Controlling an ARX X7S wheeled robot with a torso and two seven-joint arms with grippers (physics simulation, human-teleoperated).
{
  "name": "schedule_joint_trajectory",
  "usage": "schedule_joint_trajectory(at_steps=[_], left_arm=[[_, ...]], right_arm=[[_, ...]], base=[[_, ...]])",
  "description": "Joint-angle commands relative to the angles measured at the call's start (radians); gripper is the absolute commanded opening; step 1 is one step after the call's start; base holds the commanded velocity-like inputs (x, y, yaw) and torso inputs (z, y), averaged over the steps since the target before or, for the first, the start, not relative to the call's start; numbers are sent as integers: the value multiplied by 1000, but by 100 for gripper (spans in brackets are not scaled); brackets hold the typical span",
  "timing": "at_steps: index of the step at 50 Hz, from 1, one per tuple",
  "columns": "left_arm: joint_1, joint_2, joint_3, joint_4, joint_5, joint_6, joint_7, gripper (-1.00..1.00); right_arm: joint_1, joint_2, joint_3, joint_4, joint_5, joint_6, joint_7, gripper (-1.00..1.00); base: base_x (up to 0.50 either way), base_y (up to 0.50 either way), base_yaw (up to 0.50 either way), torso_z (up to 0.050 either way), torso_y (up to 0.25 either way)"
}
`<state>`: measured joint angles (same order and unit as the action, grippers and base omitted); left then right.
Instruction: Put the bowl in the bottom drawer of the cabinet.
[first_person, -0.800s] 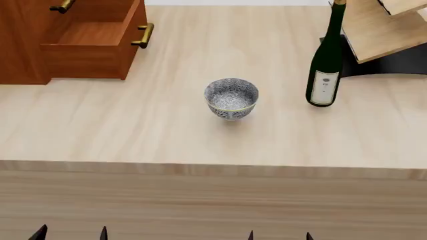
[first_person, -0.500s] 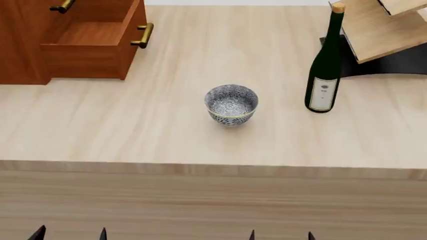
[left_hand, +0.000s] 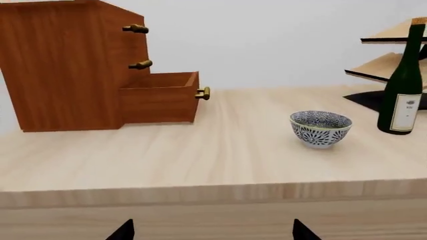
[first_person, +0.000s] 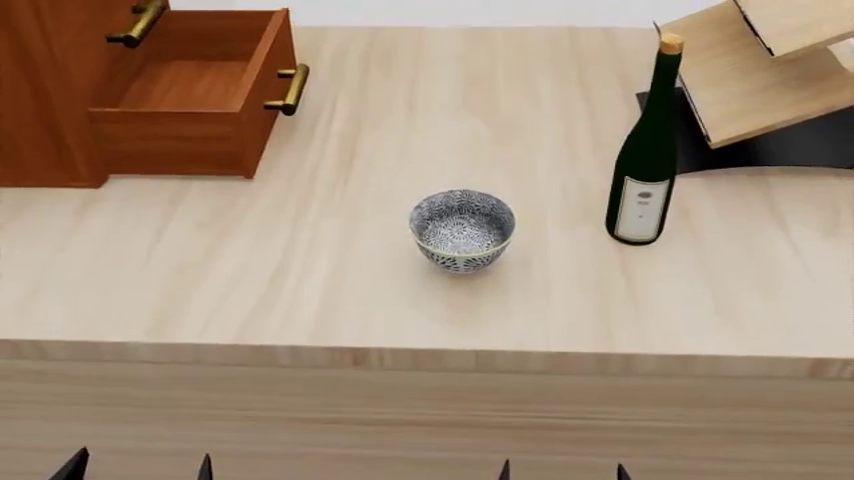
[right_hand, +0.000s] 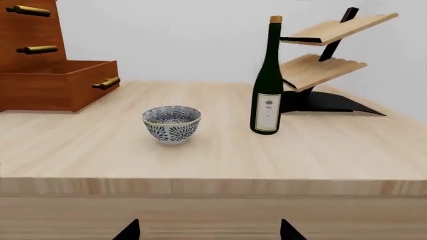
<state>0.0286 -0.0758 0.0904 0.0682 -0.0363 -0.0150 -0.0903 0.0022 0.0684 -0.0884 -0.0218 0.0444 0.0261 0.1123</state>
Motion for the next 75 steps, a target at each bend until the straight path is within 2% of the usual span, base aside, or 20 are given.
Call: schedule_joint_trajectory(at_steps=[1, 26, 49, 75], left_arm=[[6, -18, 15, 22, -8, -7, -21, 100], [15, -45, 40, 55, -24, -5, -60, 100], [14, -68, 52, 84, -52, -23, -80, 100], [-31, -93, 80, 325, -57, -287, -135, 100]], right_arm=[[1, 15, -20, -2, 8, 5, 22, 100], [3, 44, -60, -19, 8, 19, 67, 100], [9, 69, -103, -79, -10, 51, 92, 100], [66, 103, -97, -289, -21, 251, 139, 100]], base=[[0, 0, 0, 50, 20], [0, 14, 0, 50, 19], [0, 500, 0, 0, 0], [0, 500, 0, 0, 0]])
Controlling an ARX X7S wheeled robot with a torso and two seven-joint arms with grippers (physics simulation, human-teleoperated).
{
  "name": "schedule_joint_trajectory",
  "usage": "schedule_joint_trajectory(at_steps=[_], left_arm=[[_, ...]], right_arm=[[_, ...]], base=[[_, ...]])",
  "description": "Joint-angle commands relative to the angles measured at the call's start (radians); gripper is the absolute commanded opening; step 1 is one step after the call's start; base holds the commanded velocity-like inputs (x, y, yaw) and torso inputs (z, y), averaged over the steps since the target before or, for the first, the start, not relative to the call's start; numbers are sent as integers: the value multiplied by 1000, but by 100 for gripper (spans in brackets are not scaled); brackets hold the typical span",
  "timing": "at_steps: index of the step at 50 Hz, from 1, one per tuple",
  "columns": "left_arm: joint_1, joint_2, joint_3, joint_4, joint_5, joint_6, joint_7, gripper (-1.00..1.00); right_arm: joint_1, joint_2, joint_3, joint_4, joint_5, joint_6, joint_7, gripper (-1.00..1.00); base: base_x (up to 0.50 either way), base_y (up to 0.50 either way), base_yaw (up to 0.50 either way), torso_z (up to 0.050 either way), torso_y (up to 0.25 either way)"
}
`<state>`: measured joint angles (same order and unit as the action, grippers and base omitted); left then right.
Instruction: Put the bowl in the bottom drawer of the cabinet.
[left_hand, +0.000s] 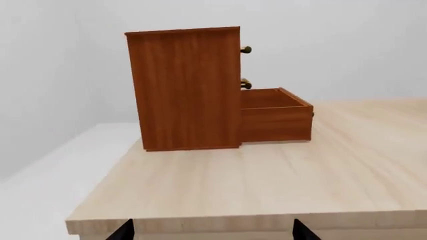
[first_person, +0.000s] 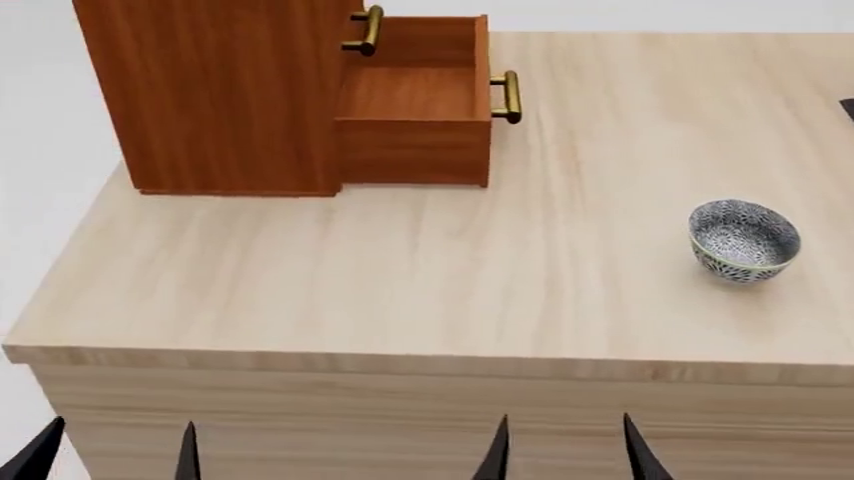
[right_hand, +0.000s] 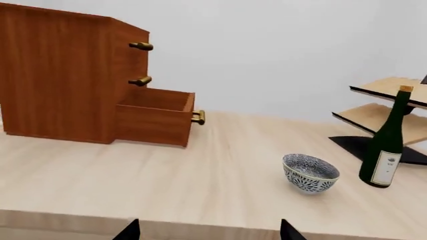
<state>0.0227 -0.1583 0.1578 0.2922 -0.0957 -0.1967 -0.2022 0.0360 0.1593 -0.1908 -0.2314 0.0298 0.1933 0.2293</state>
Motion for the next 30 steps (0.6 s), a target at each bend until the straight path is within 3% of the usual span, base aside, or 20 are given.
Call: schedule_joint_trajectory(at_steps=[1, 14, 30], left_arm=[[-33, -12, 15, 127, 6, -135, -28, 100], [-59, -23, 39, 264, 8, -255, -48, 100], [-32, -38, 49, 300, -5, -248, -53, 100]], right_arm=[[43, 11, 7, -93, -33, 99, 48, 100], [97, 27, 26, -188, 5, 227, 32, 100], [100, 43, 14, -186, 5, 237, 36, 100]], base=[[0, 457, 0, 0, 0], [0, 13, 0, 0, 0], [489, 0, 0, 0, 0]])
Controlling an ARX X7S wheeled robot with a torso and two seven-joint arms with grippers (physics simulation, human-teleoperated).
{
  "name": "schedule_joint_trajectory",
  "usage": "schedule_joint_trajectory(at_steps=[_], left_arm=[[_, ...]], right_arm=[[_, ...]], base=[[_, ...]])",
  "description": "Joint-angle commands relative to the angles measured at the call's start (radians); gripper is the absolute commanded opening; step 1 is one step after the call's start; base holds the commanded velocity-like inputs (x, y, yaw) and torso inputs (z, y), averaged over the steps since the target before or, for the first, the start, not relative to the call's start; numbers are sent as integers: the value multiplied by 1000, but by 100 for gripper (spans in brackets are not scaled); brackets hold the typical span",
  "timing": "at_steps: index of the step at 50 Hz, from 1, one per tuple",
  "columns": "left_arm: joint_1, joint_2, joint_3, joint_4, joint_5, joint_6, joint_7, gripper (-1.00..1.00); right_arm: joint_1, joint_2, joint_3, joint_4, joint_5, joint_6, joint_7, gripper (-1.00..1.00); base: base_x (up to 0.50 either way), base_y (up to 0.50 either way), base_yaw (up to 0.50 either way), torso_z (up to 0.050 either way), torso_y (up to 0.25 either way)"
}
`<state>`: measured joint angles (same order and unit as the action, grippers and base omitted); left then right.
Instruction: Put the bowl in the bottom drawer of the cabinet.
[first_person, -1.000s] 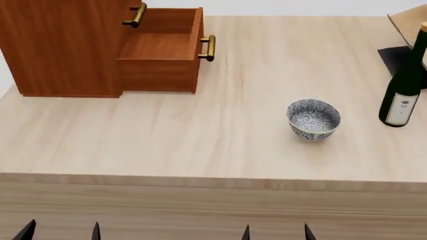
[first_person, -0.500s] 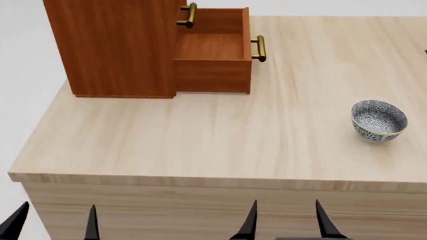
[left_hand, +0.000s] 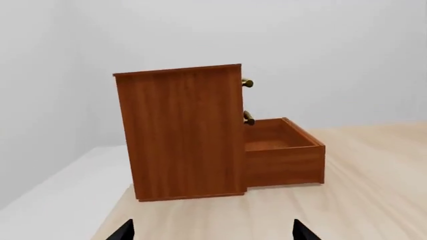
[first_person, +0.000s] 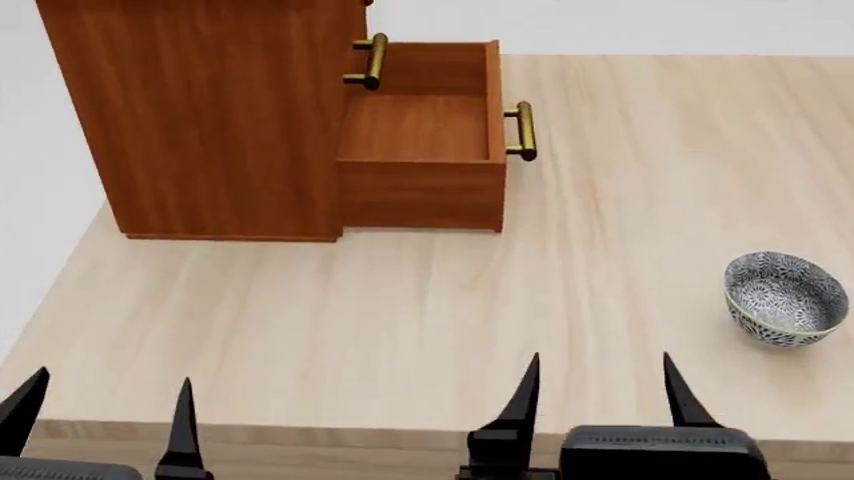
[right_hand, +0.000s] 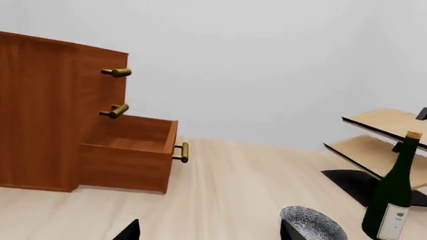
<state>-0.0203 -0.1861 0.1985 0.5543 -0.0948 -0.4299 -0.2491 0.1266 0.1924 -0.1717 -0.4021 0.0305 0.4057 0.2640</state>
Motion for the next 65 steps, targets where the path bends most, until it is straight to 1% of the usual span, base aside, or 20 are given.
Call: schedule_joint_trajectory(at_steps=[1, 7, 29, 34, 38, 42, 46, 51, 65], left_arm=[[13, -10, 6, 39, -8, -15, -8, 100], [47, -23, 16, 73, -2, -12, -13, 100], [94, -47, 14, 137, -14, -17, -35, 100], [170, -65, 17, 198, -13, 0, -41, 100], [246, -91, -10, 251, -23, 12, -46, 100], [298, -103, -25, 253, -27, 37, -52, 100], [351, -117, -11, 251, -7, 80, -54, 100], [368, -121, -29, 244, -31, 99, -52, 100], [393, -132, -27, 233, -39, 138, -53, 100]], right_arm=[[10, 11, -6, -15, 5, 24, 1, 100], [13, 14, -6, -14, 7, 25, 5, 100], [16, 21, -14, -4, 20, 18, 13, 100], [17, 24, -15, -2, 22, 20, 15, 100], [22, 27, -12, 13, 24, 12, 17, 100], [31, 24, -11, 26, 29, 9, 18, 100], [40, 25, -12, 31, 31, 11, 20, 100], [46, 26, -15, 34, 32, 11, 21, 100], [45, 29, -24, 44, 38, 6, 25, 100]], base=[[500, 0, 0, 0, 0], [500, 0, 0, 0, 0], [500, 0, 0, 0, 1], [500, 0, 0, 0, 0], [500, 0, 0, 0, 0], [500, 0, 0, 0, 0], [500, 0, 0, 0, 2], [500, 0, 0, 0, 0], [500, 0, 0, 0, 1]])
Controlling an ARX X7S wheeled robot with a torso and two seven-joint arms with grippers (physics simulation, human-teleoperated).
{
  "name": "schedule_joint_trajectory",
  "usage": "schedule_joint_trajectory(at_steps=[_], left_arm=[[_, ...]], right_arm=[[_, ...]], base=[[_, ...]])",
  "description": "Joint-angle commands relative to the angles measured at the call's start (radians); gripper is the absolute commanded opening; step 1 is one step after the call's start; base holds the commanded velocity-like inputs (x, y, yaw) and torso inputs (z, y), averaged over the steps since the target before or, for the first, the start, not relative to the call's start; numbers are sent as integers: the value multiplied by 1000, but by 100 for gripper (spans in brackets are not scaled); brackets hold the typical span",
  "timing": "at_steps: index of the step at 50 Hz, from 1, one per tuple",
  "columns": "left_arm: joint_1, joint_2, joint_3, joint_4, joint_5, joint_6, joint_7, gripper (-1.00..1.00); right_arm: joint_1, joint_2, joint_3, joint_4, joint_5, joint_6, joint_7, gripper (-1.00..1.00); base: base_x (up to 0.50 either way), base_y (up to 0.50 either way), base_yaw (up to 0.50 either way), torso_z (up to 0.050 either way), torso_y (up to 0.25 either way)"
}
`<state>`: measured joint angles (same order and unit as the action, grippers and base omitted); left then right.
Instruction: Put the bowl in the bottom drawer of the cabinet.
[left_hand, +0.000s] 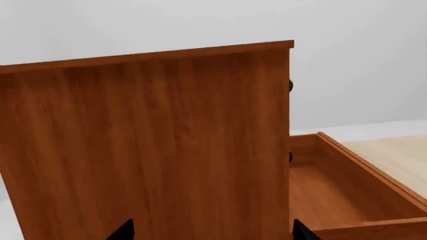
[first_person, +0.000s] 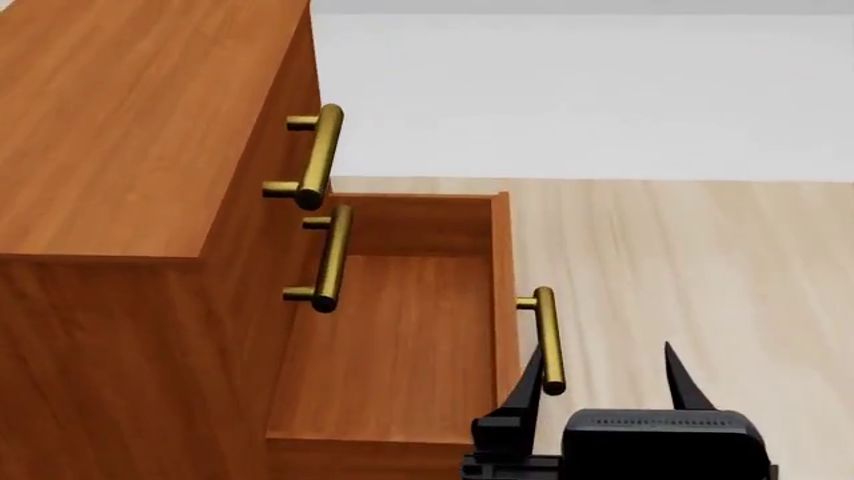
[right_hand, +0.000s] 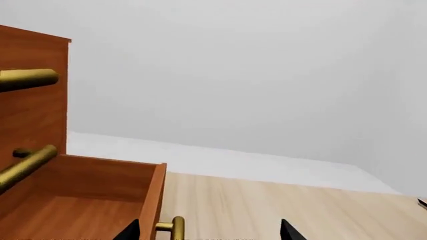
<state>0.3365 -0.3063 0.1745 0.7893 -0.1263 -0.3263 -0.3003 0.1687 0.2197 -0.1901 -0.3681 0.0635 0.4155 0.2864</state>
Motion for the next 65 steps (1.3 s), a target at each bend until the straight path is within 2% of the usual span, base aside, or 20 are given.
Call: schedule_joint_trajectory(at_steps=[1, 22, 47, 58, 65], left_arm=[[36, -11, -4, -4, -10, 33, -3, 100], [26, -21, -1, -11, -17, 37, -12, 100], [73, -46, -13, 11, -18, 41, -34, 100], [63, -48, -10, 12, -20, 34, -42, 100], [40, -49, -9, 10, -24, -9, -50, 100]], right_arm=[[3, 2, -6, 8, 6, -2, 3, 100], [-6, 6, -17, 21, 11, -35, 13, 100], [-2, 17, -25, 15, 26, -31, 16, 100], [-6, 26, -34, -8, 23, -19, 23, 100], [-8, 29, -39, -22, 28, -15, 24, 100]], base=[[500, 0, 0, 0, 0], [496, 0, 0, 0, 0], [0, 0, 0, 0, 0], [474, 0, 0, 0, 0], [0, 0, 0, 0, 0]])
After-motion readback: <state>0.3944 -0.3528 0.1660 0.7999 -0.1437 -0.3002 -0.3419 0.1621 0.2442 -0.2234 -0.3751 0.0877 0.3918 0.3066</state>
